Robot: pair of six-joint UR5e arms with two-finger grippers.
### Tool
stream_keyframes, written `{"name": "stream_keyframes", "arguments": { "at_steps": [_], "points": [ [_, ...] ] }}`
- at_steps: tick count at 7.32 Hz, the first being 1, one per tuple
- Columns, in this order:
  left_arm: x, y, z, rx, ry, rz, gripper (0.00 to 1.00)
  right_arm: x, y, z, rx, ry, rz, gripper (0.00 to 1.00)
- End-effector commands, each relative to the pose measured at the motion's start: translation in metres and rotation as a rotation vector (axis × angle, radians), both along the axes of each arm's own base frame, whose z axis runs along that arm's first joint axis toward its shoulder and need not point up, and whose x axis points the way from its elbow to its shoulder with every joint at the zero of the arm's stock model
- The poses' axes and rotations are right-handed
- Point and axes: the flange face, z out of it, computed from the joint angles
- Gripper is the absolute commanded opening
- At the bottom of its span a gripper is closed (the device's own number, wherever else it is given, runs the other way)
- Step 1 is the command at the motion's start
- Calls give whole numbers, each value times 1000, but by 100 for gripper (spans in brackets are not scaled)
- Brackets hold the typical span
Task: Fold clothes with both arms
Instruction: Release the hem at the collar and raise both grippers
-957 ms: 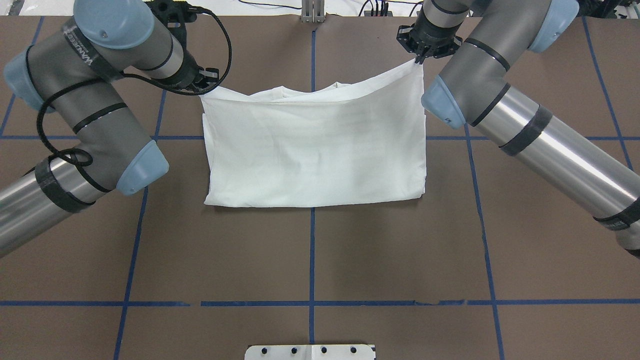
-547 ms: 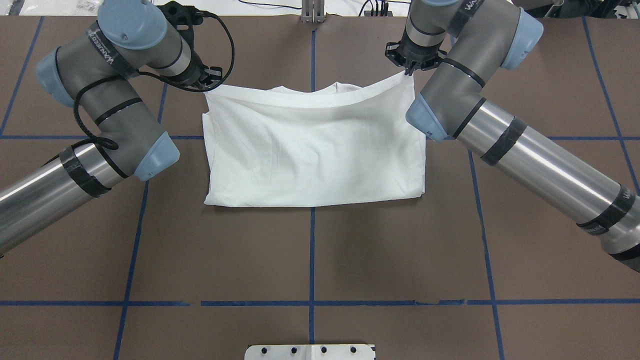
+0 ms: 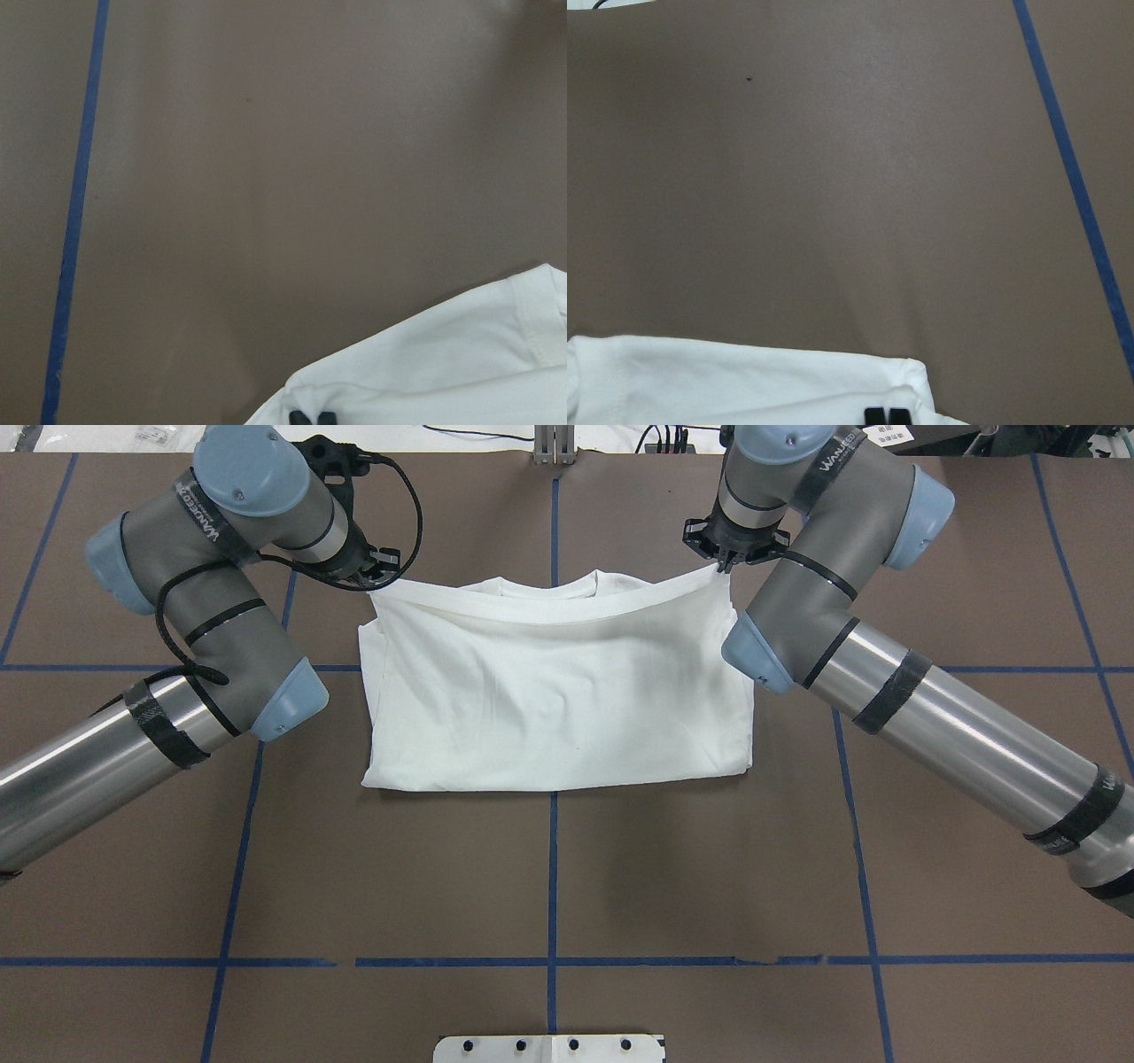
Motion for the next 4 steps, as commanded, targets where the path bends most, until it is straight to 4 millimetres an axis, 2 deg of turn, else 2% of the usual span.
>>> {"name": "stream_keyframes", "arguments": {
  "at_steps": [1,2,3,4],
  "points": [
    [-6,5,-8,18,18,8,100,10,-3,10,14,5,-12,100],
    [-15,17,-23,46,51,15,100,14,-4,8,29,5,-32,100],
    [-21,33,-25,28,94,65,100,17,-4,8,48,4,-64,100],
    [-34,59,-20,24,128,90,100,16,-1,10,51,1,-71,100]
  ]
}}
